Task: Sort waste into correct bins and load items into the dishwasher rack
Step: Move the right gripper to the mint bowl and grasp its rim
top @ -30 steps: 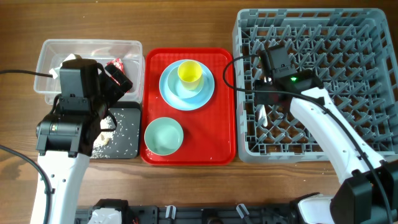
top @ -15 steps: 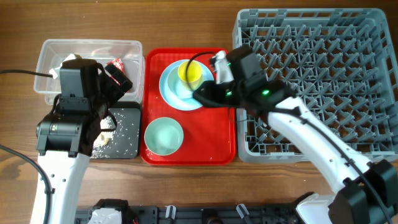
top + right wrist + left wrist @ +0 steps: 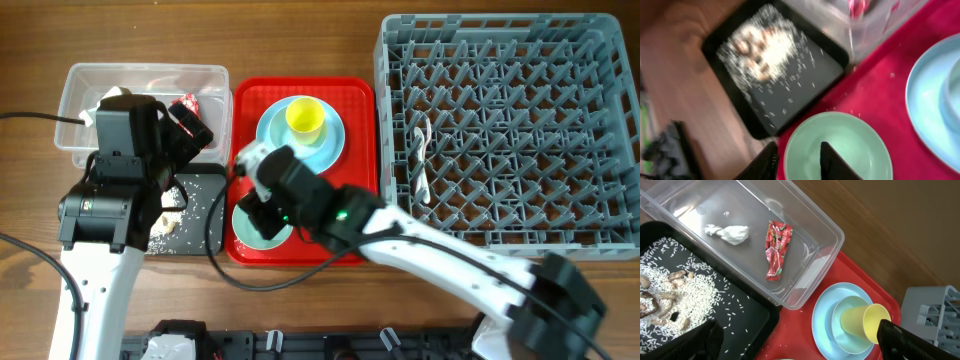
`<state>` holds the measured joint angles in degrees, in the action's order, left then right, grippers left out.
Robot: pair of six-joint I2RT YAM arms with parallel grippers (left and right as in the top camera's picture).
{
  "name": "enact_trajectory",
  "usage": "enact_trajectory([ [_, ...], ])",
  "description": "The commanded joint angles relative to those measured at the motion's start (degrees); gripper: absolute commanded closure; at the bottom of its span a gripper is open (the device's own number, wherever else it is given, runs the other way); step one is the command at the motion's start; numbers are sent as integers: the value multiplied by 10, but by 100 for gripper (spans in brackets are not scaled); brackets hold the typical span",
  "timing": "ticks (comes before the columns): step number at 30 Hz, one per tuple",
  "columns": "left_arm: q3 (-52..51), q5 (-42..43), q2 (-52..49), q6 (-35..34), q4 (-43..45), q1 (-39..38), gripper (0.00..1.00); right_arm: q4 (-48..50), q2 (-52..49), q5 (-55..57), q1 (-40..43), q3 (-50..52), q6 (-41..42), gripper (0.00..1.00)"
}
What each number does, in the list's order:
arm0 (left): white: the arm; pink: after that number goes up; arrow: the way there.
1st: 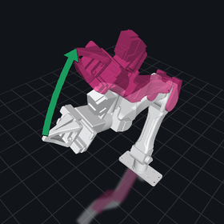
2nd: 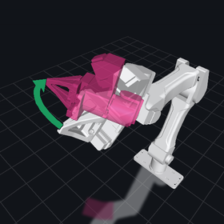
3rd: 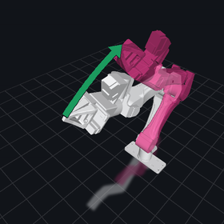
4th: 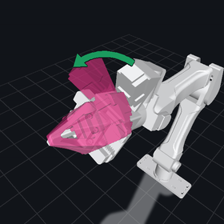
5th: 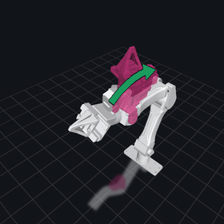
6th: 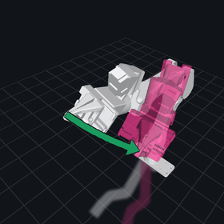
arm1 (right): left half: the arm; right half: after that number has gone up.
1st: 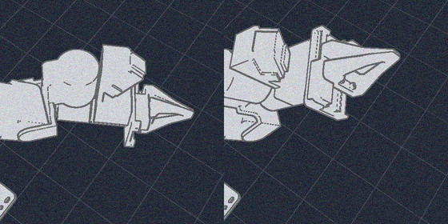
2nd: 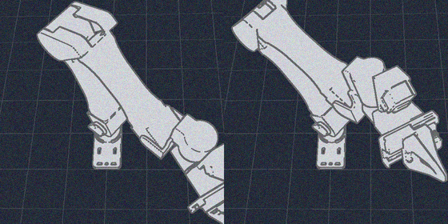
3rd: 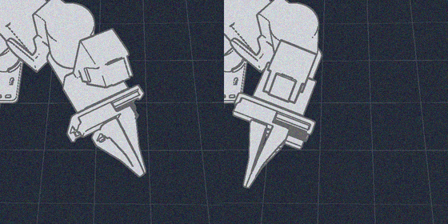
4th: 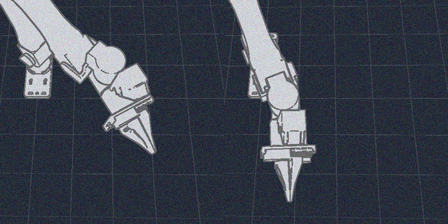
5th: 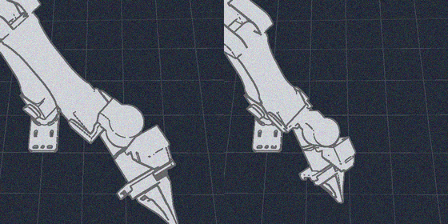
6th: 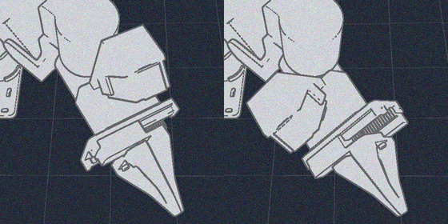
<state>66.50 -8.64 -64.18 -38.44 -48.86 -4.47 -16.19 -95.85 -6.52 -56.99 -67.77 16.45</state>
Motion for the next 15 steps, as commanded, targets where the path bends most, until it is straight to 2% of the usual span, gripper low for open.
enact_trajectory([
  [1,9,3,0,7,2,2,0,11,-76,36,-3,3,10,86],
  [4,9,3,0,7,2,2,0,21,-113,43,-3,3,22,96],
  [7,9,3,0,7,2,2,0,12,-115,96,-3,3,39,96],
  [15,9,3,0,7,2,2,0,-16,-116,143,-3,3,67,96],
])
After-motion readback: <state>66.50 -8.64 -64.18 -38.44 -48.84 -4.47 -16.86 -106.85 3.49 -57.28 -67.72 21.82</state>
